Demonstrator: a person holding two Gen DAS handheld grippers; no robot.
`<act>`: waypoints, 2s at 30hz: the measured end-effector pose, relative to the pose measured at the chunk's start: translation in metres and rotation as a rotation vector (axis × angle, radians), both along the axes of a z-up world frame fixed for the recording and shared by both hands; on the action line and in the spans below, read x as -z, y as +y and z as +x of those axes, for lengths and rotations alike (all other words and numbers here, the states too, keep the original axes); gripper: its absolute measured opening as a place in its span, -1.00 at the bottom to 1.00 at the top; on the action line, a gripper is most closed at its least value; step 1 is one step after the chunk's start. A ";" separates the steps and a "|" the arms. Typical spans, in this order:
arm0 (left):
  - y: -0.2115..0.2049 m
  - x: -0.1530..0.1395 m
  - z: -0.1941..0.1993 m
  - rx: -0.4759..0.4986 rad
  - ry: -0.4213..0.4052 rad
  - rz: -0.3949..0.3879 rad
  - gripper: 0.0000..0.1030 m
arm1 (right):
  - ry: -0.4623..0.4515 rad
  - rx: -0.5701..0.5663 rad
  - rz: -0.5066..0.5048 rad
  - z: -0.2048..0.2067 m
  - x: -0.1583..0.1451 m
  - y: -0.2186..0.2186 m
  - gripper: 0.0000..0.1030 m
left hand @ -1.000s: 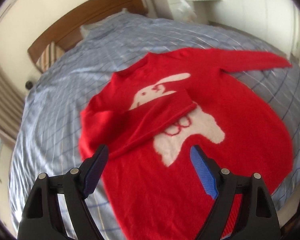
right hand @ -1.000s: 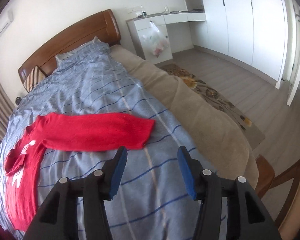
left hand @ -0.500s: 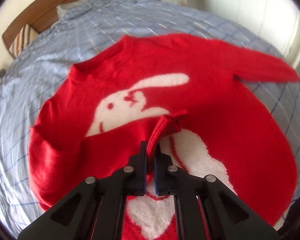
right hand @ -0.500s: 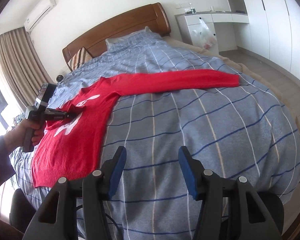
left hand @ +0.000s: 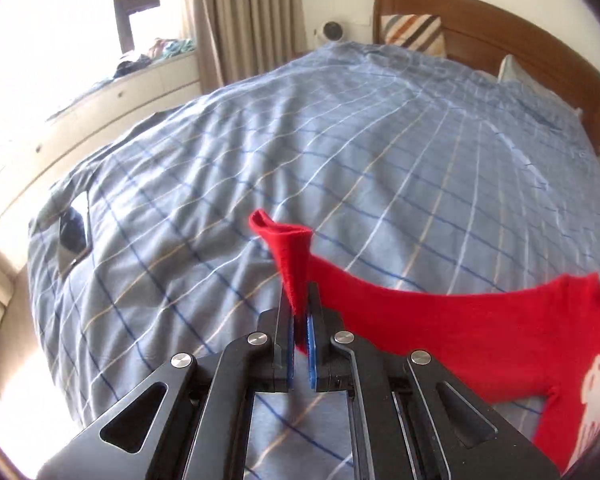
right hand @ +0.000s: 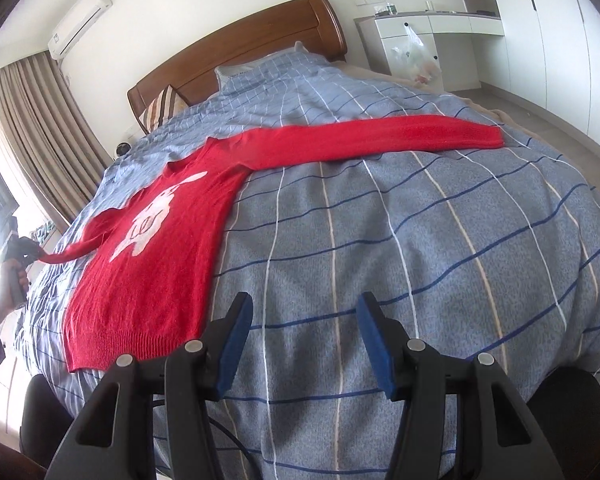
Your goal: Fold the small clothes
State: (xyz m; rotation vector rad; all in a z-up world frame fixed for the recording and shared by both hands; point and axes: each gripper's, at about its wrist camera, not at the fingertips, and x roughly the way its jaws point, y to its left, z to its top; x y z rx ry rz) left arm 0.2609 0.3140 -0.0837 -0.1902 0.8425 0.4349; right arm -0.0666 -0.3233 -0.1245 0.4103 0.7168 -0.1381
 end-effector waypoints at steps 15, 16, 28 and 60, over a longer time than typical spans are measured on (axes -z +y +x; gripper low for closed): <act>0.043 0.087 -0.033 -0.112 -0.009 -0.221 -0.87 | 0.042 0.036 -0.015 0.003 0.009 0.001 0.05; 0.044 0.088 -0.034 -0.107 -0.020 -0.224 -0.87 | 0.044 0.042 -0.014 0.004 0.010 0.000 0.05; -0.026 0.024 -0.105 0.166 -0.143 -0.141 0.76 | -0.019 0.104 -0.012 -0.006 0.003 -0.008 0.35; -0.155 0.086 -0.050 0.469 -0.028 -0.019 0.99 | -0.005 0.083 -0.080 0.022 0.012 -0.009 0.38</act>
